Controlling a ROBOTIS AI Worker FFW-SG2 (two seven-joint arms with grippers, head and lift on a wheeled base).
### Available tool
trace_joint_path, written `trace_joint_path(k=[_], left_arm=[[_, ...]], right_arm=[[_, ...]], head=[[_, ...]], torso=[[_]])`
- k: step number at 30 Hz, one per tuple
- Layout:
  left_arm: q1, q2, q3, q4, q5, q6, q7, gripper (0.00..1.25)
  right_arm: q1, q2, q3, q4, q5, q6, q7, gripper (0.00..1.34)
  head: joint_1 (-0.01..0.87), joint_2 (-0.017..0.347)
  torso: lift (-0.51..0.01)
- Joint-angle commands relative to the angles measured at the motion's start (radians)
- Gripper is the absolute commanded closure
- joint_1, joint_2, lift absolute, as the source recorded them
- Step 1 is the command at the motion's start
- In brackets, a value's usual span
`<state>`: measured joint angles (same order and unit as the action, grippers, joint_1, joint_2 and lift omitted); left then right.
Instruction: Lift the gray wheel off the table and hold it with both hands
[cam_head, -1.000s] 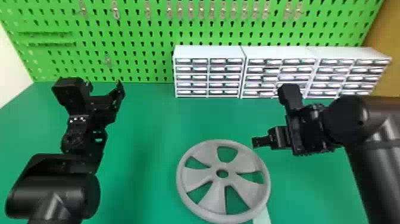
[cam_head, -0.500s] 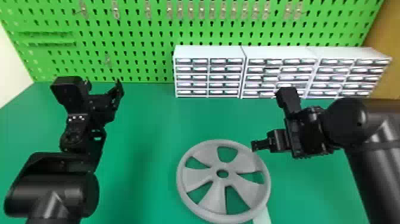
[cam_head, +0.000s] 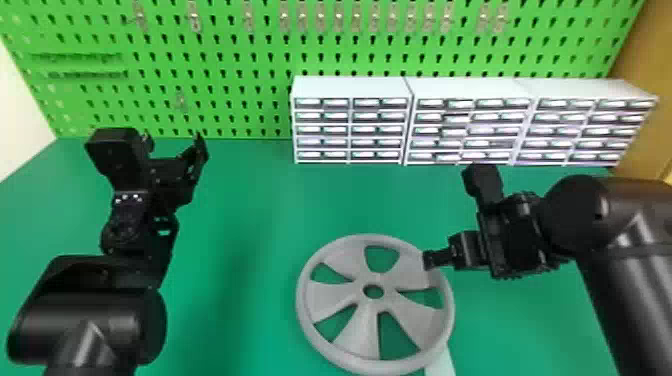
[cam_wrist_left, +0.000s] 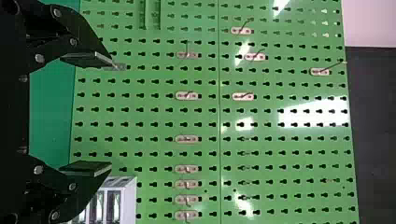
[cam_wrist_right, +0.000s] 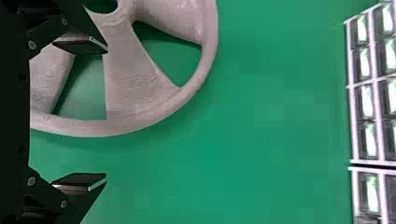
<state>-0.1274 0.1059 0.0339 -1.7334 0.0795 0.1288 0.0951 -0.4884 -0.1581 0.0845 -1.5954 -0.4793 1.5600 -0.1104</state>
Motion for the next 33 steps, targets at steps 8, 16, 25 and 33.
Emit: trace_joint_path(k=[8, 16, 25, 33], left_arm=[[0.0, 0.0, 0.0, 0.0, -0.001, 0.0, 0.0, 0.46], [0.0, 0.0, 0.0, 0.002, -0.001, -0.002, 0.0, 0.46], [0.0, 0.0, -0.002, 0.002, -0.001, -0.002, 0.0, 0.46], [0.0, 0.0, -0.002, 0.002, -0.001, -0.002, 0.0, 0.46]], right_arm=[[0.005, 0.006, 0.017, 0.083, 0.013, 0.012, 0.0, 0.32], [0.007, 0.011, 0.032, 0.11, 0.015, 0.012, 0.0, 0.32], [0.01, 0.02, 0.037, 0.143, 0.025, 0.012, 0.0, 0.34], [0.011, 0.022, 0.029, 0.143, 0.028, 0.012, 0.0, 0.43]], head=[[0.657, 0.06], [0.657, 0.06], [0.657, 0.06], [0.657, 0.06]], torso=[[-0.095], [-0.095], [-0.095], [-0.095]])
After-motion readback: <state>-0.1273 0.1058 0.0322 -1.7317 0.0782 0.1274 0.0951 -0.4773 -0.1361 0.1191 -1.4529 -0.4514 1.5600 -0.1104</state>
